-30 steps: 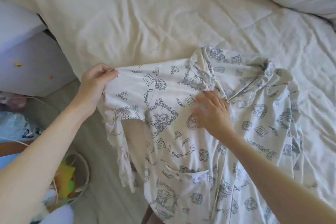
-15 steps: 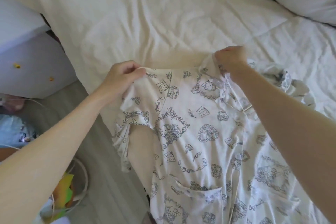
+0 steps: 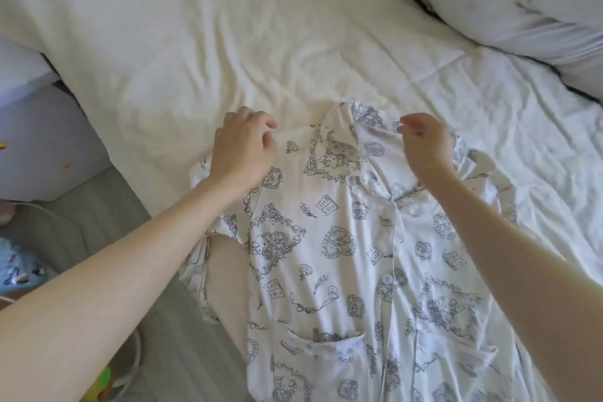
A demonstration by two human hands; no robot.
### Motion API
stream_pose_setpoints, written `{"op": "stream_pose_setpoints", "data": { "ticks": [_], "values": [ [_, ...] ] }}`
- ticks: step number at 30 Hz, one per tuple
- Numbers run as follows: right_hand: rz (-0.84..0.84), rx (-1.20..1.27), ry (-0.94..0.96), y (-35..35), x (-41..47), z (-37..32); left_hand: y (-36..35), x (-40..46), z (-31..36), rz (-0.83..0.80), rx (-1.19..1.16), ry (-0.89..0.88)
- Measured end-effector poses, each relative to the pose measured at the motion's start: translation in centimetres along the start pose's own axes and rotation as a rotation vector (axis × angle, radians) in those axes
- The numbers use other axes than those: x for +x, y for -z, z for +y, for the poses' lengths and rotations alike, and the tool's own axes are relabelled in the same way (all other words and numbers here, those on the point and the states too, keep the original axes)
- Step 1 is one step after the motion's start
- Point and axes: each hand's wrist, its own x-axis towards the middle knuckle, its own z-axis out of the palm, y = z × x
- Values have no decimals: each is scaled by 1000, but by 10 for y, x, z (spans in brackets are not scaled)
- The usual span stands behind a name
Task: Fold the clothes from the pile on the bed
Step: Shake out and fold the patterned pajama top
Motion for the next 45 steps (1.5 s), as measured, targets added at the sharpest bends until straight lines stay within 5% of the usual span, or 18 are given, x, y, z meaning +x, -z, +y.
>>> {"op": "stream_pose_setpoints", "data": {
  "ticks": [3,9,14,20,28,30,32,35,37,39,41,45],
  "values": [
    [153,-169,-34,31,-2,49,-14,8,38,6,-95,-139],
    [115,-173,-36,54,24,85,-57,21,96,-36,-173,-193],
    [6,-218,-141,43,55,87,-84,58,111,-8,-12,-36],
    [-237,642,-688,60,72,108,-94,75,110,-2,212,89],
    [-462,960,-864,81,78,123,-82,55,93,168,-19,-91],
    [-480,848,-841,81,78,117,-82,53,91,172,-53,-93],
    [-270,573,-719,77,77,113,-83,54,92,166,-59,-110],
    [147,131,-142,70,64,108,-81,56,94,154,-40,-148],
    [25,-159,208,66,52,101,-77,57,96,155,9,-178],
    [-154,-461,320,58,49,100,-74,56,99,150,31,-202],
    [-153,-451,330,54,53,97,-70,55,101,118,11,-237],
    [-64,-11,205,61,58,96,-59,54,95,-84,120,-353]
  ]
}}
